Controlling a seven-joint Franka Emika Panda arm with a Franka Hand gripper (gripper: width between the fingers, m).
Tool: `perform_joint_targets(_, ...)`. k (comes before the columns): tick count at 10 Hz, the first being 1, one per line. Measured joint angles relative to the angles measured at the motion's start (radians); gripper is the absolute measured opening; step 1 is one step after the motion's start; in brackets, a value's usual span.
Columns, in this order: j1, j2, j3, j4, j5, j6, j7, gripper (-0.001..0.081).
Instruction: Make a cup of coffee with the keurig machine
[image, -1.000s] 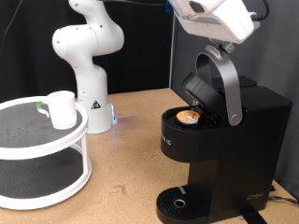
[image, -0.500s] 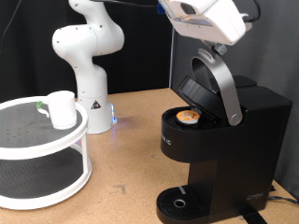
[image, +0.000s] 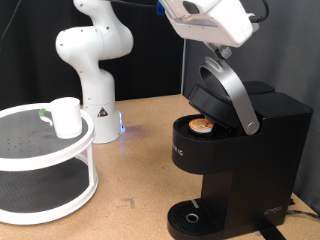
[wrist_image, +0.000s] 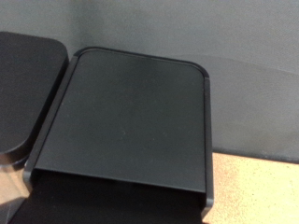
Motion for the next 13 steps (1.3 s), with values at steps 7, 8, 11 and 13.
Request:
perform_joint_targets(7,-0.011,0.001,0.009,-0.050,-0.111,0.051,0.024,0.0000)
perform_joint_targets(8,-0.011,0.002,0.011,-0.061,-0.116,0.061,0.022,0.0000)
perform_joint_targets(11,-0.012,-0.004,0.010,-0.069,-0.117,0.064,-0.009,0.0000)
perform_joint_targets(13,-0.013,-0.008,0.008,-0.079,-0.122,0.064,-0.031,0.0000)
